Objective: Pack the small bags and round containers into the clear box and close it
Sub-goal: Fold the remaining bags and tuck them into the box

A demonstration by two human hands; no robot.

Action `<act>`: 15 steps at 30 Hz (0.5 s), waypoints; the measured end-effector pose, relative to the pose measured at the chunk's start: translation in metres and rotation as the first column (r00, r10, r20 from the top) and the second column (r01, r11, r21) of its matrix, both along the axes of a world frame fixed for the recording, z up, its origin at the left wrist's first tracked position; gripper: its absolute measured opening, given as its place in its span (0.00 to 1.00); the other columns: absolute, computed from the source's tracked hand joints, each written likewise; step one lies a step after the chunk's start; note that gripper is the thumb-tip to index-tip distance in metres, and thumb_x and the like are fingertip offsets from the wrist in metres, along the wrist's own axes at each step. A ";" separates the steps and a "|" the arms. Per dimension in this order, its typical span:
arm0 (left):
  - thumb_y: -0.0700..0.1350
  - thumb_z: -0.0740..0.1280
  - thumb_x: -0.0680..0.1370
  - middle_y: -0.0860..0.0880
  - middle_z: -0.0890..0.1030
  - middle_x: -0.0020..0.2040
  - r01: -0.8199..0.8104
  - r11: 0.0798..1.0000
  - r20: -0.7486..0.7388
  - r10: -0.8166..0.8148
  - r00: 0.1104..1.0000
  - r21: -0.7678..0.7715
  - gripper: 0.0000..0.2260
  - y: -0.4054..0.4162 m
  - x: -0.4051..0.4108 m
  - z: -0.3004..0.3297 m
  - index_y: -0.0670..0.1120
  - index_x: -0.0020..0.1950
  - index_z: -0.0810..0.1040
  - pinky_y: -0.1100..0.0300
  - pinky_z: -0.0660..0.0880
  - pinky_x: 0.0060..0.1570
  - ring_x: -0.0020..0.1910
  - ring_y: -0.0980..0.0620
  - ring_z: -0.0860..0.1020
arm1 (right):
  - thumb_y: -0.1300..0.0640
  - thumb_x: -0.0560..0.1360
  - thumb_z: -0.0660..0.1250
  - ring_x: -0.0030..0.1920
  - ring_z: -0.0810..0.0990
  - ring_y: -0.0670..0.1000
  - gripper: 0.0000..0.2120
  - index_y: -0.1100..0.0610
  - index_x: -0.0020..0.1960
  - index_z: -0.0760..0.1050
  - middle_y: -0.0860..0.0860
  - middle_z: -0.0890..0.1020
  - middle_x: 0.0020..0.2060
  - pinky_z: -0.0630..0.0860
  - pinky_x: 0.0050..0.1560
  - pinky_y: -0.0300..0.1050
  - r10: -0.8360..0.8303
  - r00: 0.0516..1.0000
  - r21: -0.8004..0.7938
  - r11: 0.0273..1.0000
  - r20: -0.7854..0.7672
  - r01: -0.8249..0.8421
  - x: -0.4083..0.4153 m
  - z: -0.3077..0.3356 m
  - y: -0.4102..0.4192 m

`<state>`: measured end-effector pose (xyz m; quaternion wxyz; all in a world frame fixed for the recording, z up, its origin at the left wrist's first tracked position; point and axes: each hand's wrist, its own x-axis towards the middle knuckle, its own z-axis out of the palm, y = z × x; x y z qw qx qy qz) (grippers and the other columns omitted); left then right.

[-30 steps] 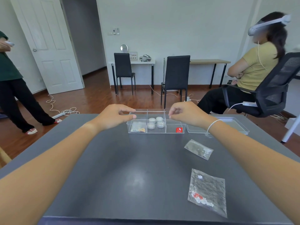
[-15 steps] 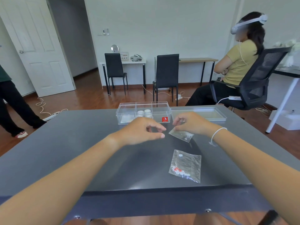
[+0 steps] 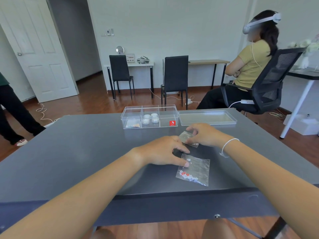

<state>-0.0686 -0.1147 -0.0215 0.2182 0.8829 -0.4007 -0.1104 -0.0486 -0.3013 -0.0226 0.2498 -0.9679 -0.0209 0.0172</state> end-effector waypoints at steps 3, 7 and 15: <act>0.52 0.71 0.71 0.60 0.69 0.44 0.002 0.999 -0.025 -0.003 1.000 -0.036 0.14 -0.001 0.001 0.000 0.52 0.55 0.79 0.81 0.62 0.39 0.41 0.71 0.69 | 0.52 0.69 0.72 0.53 0.73 0.50 0.27 0.54 0.66 0.69 0.53 0.76 0.58 0.68 0.52 0.41 -0.004 1.000 0.059 0.998 -0.007 0.004 -0.001 -0.001 0.002; 0.50 0.71 0.71 0.57 0.72 0.45 -0.007 0.998 -0.059 0.003 0.998 -0.056 0.09 0.001 0.003 0.001 0.51 0.49 0.80 0.80 0.64 0.39 0.41 0.61 0.70 | 0.54 0.69 0.73 0.50 0.73 0.51 0.25 0.54 0.63 0.71 0.51 0.75 0.51 0.69 0.50 0.42 0.003 1.000 0.103 0.995 -0.002 -0.003 0.000 0.000 0.003; 0.46 0.70 0.72 0.59 0.76 0.36 -0.076 0.988 -0.118 0.060 0.991 -0.137 0.02 0.014 0.016 0.001 0.54 0.42 0.78 0.77 0.66 0.33 0.32 0.66 0.72 | 0.58 0.73 0.67 0.52 0.74 0.52 0.13 0.55 0.56 0.71 0.51 0.73 0.53 0.69 0.48 0.42 -0.006 1.000 0.190 0.982 0.023 0.001 0.010 0.005 0.008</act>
